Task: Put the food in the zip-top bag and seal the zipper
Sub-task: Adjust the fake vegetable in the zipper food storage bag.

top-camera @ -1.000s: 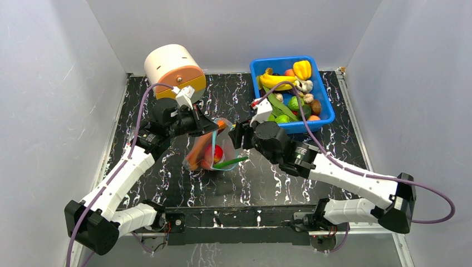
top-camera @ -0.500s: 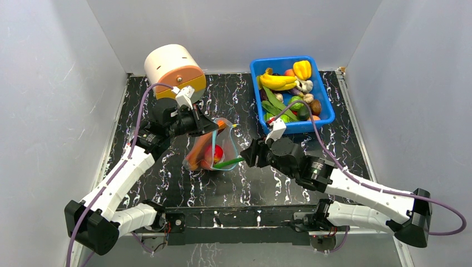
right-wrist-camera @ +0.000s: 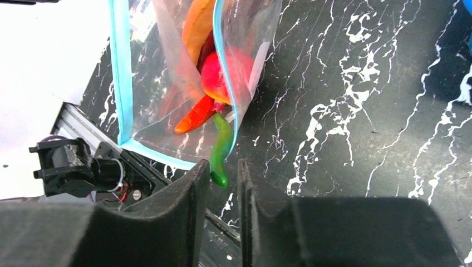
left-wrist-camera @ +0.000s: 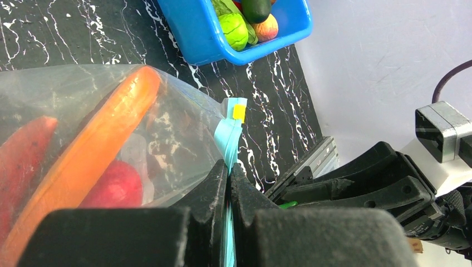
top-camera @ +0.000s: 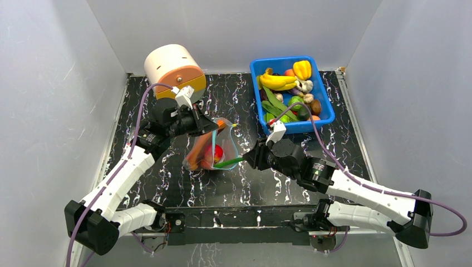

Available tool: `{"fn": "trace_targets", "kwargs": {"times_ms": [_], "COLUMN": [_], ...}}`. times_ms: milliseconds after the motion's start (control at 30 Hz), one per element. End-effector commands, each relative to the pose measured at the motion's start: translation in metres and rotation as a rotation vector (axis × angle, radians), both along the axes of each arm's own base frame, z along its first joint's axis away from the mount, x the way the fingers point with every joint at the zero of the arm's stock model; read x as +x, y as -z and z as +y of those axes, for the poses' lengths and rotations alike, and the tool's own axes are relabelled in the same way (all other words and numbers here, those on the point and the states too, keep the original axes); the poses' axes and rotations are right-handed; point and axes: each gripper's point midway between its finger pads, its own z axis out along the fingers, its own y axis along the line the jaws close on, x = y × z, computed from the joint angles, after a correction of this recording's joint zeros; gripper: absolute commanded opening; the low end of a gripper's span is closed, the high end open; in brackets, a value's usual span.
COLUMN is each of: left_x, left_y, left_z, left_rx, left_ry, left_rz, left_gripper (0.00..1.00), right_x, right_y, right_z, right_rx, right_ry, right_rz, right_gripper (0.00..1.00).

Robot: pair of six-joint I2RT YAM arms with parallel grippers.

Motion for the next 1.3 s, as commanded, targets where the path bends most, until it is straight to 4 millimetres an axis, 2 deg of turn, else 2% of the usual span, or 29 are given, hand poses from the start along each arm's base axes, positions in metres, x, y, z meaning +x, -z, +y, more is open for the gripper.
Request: {"fn": "trace_targets", "kwargs": {"times_ms": [0, 100, 300, 467, 533, 600, 800, 967, 1133, 1267], "left_x": [0.0, -0.002, -0.01, -0.018, -0.02, -0.023, -0.029, -0.034, -0.038, -0.046], "left_y": [-0.021, -0.021, -0.025, -0.034, -0.037, -0.039, -0.048, -0.055, -0.059, -0.059], "left_z": [-0.001, -0.002, -0.01, -0.015, -0.016, -0.018, -0.02, -0.023, -0.025, -0.027], "left_rx": [-0.029, -0.032, -0.075, -0.114, -0.12, -0.127, -0.166, -0.21, -0.233, -0.243], "left_ry": [0.0, 0.013, 0.086, 0.133, 0.148, 0.167, 0.195, 0.215, 0.235, 0.287], "left_rz": [-0.053, -0.056, -0.089, -0.115, -0.119, -0.119, -0.135, -0.145, -0.148, -0.168], "left_gripper": [0.0, 0.0, 0.0, 0.0, 0.0, 0.0, 0.0, 0.0, 0.0, 0.0], "right_x": [0.0, -0.001, 0.006, 0.03, 0.041, 0.051, 0.076, 0.089, 0.103, 0.105], "right_y": [-0.018, -0.029, -0.063, -0.088, -0.092, -0.092, -0.066, -0.05, -0.041, -0.047], "right_z": [0.008, 0.014, 0.032, 0.051, 0.061, 0.069, 0.079, 0.075, 0.058, 0.06], "right_rx": [0.066, 0.098, 0.179, 0.19, 0.16, 0.128, 0.008, -0.053, -0.092, -0.044], "right_ry": [-0.014, -0.038, -0.068, -0.031, -0.018, 0.002, 0.072, 0.136, 0.256, 0.272], "right_rz": [-0.023, -0.039, -0.113, -0.199, -0.218, -0.22, -0.21, -0.22, -0.251, -0.257], "right_gripper": [0.17, 0.0, 0.0, 0.0, 0.0, 0.0, 0.0, 0.0, 0.0, 0.0]}}
